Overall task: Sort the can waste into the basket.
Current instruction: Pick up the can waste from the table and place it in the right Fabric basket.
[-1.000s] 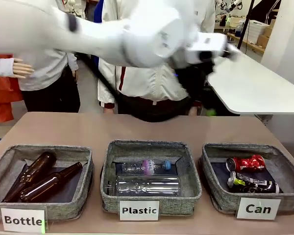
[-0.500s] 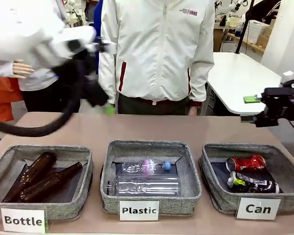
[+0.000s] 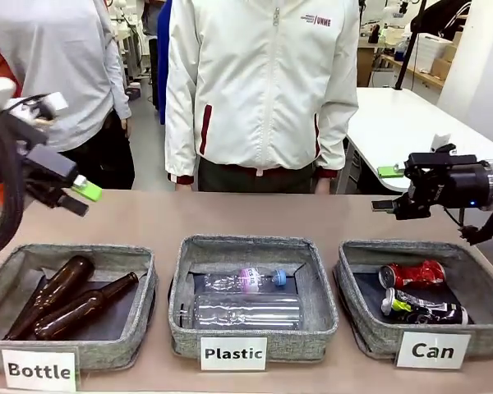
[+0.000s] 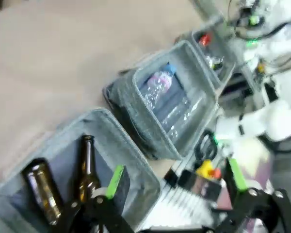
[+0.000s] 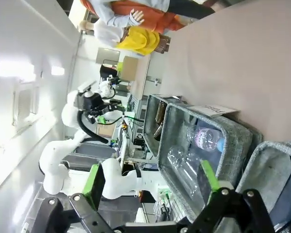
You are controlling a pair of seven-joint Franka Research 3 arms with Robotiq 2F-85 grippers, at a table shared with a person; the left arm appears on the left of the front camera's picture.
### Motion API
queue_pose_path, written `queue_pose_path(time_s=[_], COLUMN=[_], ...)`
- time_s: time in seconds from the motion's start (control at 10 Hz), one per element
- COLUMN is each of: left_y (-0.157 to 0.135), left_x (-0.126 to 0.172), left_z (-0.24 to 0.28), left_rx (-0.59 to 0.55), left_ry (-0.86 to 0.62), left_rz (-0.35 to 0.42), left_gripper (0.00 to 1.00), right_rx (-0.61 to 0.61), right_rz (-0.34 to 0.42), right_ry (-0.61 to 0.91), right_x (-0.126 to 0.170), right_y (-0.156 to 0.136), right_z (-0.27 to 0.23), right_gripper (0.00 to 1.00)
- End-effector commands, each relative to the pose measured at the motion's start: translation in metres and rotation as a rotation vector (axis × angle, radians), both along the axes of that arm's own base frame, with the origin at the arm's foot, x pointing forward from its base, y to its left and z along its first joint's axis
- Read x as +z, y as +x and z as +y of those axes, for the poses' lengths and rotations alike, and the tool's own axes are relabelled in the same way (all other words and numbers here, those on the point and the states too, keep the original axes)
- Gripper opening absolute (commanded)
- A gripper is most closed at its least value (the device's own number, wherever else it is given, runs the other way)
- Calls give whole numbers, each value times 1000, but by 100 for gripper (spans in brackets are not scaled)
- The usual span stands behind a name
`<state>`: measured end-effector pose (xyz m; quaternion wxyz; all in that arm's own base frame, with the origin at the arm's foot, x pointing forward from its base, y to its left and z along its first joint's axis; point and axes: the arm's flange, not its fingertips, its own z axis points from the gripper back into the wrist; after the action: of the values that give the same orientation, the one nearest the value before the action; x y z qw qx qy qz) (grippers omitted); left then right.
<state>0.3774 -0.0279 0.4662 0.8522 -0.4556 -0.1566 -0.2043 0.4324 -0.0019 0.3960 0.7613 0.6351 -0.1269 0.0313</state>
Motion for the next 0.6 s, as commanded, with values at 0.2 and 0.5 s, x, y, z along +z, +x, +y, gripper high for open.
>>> queue_pose_path(time_s=[0.2, 0.5], left_y=[-3, -7], left_x=[-63, -29], left_z=[38, 49], left_rx=[344, 207], left_ry=[-388, -261], left_rz=[-153, -52], left_gripper=[100, 100], right_rx=[-73, -16], right_rz=[14, 4], right_ry=[11, 9], right_x=[21, 8], right_y=[18, 5], right_z=[-17, -10], right_gripper=[100, 100])
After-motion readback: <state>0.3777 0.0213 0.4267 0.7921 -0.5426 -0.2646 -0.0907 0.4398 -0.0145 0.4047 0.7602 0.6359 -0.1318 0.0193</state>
